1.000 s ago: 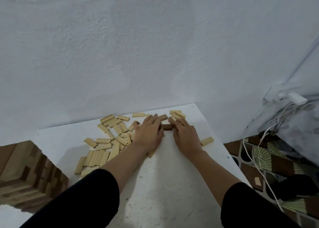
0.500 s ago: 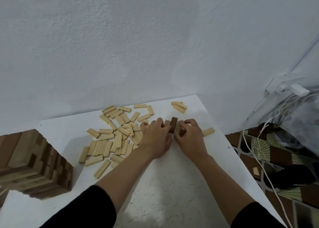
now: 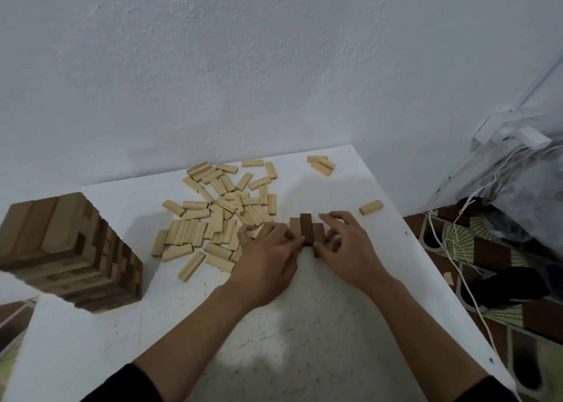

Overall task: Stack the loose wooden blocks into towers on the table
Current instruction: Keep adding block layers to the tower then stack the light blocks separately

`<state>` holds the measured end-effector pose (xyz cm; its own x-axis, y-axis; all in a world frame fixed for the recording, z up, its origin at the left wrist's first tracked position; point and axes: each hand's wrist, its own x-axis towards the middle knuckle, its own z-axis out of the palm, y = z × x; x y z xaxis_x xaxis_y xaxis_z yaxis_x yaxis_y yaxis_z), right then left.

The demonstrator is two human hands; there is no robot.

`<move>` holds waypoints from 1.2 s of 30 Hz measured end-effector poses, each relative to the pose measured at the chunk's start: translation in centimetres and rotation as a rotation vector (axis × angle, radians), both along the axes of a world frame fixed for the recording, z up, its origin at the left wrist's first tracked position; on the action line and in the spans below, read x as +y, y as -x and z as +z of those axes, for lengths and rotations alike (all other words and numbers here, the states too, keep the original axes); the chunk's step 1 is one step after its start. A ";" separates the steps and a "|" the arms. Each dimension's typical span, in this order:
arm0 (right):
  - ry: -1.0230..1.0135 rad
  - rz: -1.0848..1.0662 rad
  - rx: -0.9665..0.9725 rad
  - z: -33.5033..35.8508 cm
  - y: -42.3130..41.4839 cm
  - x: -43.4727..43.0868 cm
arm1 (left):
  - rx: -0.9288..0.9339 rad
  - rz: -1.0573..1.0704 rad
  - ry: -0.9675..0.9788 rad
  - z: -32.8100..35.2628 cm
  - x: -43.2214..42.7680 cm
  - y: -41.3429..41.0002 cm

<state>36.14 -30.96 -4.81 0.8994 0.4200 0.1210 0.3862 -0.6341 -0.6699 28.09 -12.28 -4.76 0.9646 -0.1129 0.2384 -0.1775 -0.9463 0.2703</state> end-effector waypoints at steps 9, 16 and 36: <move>-0.026 0.210 0.087 0.9 2.8 1.6 | -0.002 -0.005 0.187 -0.3 2.4 4.7; 0.081 0.401 0.165 1.8 3.6 3.2 | 0.004 -0.052 0.255 -0.6 4.6 7.9; 0.176 0.506 0.158 2.3 2.9 4.6 | 0.201 -0.021 0.240 0.3 5.6 6.6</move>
<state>33.27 -26.41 -2.50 0.5822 0.8056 -0.1101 0.5750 -0.5037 -0.6447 21.51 -6.64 -4.50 0.9932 -0.0968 0.0654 -0.1167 -0.8480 0.5169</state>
